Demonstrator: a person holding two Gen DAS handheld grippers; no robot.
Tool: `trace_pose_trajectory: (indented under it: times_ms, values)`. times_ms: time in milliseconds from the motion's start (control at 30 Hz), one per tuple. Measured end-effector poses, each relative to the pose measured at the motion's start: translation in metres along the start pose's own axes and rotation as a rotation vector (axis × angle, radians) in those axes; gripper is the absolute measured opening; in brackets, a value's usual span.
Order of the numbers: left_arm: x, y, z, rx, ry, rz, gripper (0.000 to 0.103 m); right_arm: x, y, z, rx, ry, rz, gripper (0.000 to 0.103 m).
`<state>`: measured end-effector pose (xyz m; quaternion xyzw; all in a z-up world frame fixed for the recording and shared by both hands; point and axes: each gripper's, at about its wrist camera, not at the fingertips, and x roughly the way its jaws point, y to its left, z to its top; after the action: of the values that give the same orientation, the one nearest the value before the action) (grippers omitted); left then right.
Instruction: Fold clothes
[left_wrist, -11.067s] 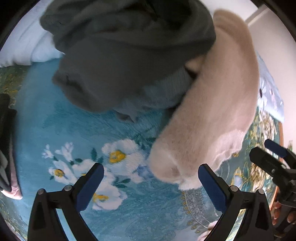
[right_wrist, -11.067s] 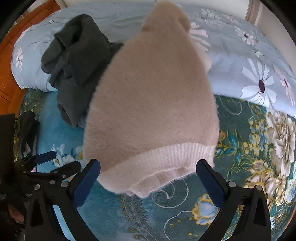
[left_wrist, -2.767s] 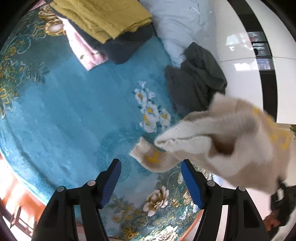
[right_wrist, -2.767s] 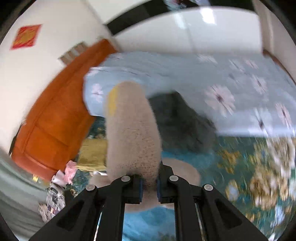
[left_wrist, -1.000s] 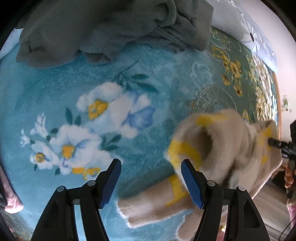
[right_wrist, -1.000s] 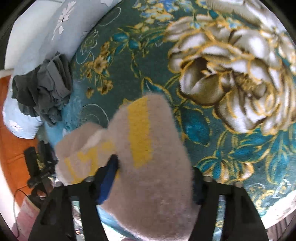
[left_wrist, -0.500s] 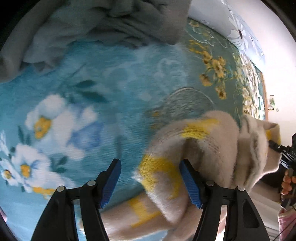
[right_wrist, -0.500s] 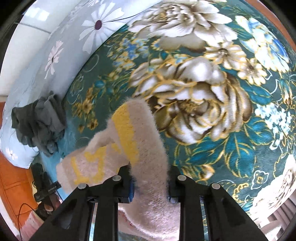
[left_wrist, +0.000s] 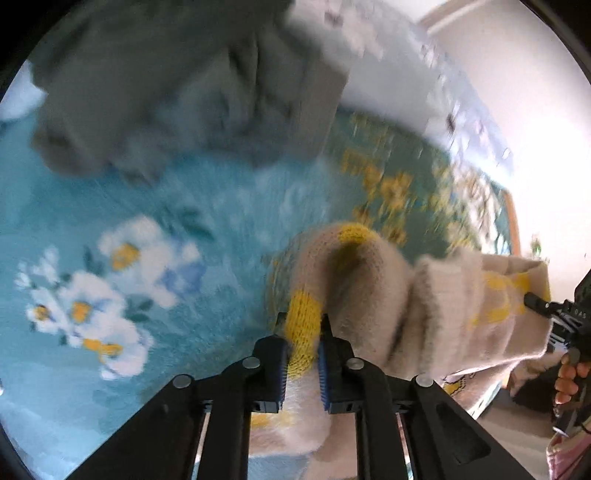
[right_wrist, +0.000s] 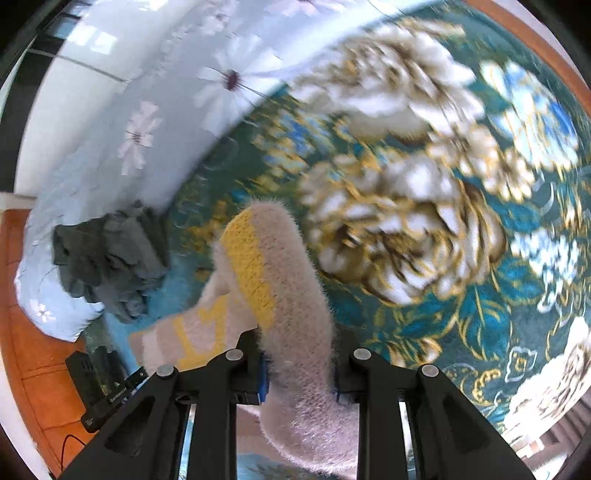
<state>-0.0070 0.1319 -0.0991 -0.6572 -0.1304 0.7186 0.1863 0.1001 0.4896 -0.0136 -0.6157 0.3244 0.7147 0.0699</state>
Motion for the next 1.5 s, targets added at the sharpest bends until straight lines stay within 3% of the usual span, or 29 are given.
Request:
trace_pose_trajectory:
  times_ms: [200,400,667,833,933,1033,1167,1267,1367,1500]
  values:
    - [-0.099,-0.010,0.006,-0.015,-0.199,-0.007,0.014,-0.053,0.037,0.007,-0.086,-0.095,0.092,0.023]
    - [-0.163,-0.020,-0.051,-0.010,-0.294,0.035,0.013,-0.105,0.071,-0.026,-0.197,-0.127,0.171,0.022]
    - [-0.241,0.003,-0.167,-0.140,-0.322,0.026,0.013,-0.152,0.086,-0.110,-0.320,0.005,0.261,0.021]
    - [-0.298,0.012,-0.193,-0.125,-0.309,0.045,0.013,-0.163,0.067,-0.136,-0.228,0.129,0.356,0.021]
    - [-0.287,0.018,-0.185,-0.103,-0.288,0.089,0.013,-0.150,0.066,-0.136,-0.265,0.133,0.278,0.021]
    - [-0.236,0.035,-0.173,-0.189,-0.212,0.097,0.013,-0.106,0.058,-0.133,-0.290,0.127,0.143,0.021]
    - [-0.160,0.047,-0.161,-0.252,-0.076,0.139,0.013,-0.052,0.045,-0.127,-0.245,0.138,0.082,0.021]
    - [-0.133,0.046,-0.148,-0.250,-0.024,0.142,0.013,-0.016,0.053,-0.117,-0.259,0.163,-0.037,0.022]
    - [-0.106,0.046,-0.134,-0.247,0.027,0.145,0.013,0.002,0.066,-0.105,-0.288,0.161,-0.081,0.023]
    - [-0.093,0.052,-0.097,-0.223,0.044,0.171,0.013,0.012,0.084,-0.085,-0.349,0.123,-0.138,0.036]
